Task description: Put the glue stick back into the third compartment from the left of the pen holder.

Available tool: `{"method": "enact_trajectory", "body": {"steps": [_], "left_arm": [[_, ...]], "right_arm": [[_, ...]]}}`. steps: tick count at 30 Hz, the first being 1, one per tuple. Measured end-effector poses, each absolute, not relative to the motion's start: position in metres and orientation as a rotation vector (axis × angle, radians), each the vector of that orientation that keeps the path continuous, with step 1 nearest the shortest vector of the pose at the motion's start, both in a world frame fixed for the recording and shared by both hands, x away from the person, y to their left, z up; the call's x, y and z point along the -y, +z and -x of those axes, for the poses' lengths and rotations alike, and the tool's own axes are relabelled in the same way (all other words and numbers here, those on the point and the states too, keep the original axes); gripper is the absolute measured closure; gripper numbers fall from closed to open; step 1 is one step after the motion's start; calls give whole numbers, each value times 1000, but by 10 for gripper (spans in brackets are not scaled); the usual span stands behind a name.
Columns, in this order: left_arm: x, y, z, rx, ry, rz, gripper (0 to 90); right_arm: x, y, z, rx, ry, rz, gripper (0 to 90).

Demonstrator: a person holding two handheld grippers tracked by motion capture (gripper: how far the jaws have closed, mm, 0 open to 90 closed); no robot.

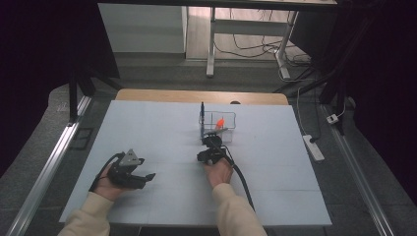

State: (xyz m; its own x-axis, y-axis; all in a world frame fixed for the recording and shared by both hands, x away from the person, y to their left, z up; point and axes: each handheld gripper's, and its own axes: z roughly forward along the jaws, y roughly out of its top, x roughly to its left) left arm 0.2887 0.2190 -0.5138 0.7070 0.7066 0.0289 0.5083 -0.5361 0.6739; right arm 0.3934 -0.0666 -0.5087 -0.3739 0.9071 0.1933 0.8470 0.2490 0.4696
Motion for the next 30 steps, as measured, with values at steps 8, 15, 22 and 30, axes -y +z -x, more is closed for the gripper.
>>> {"method": "enact_trajectory", "body": {"steps": [8, 15, 22, 30], "left_arm": [[-220, -514, -289, -922, 396, -2260, 289], [-219, -514, -289, -919, 400, -2262, 289], [-220, -514, -289, -917, 396, -2255, 289], [-220, -513, -289, -920, 389, -2247, 288]], "right_arm": [[76, -499, -393, -2370, 897, -1698, 643], [84, -487, -389, -2360, 979, -1665, 643], [85, -483, -386, -2364, 1019, -1639, 643], [91, -479, -385, -2356, 1069, -1604, 643]]}}
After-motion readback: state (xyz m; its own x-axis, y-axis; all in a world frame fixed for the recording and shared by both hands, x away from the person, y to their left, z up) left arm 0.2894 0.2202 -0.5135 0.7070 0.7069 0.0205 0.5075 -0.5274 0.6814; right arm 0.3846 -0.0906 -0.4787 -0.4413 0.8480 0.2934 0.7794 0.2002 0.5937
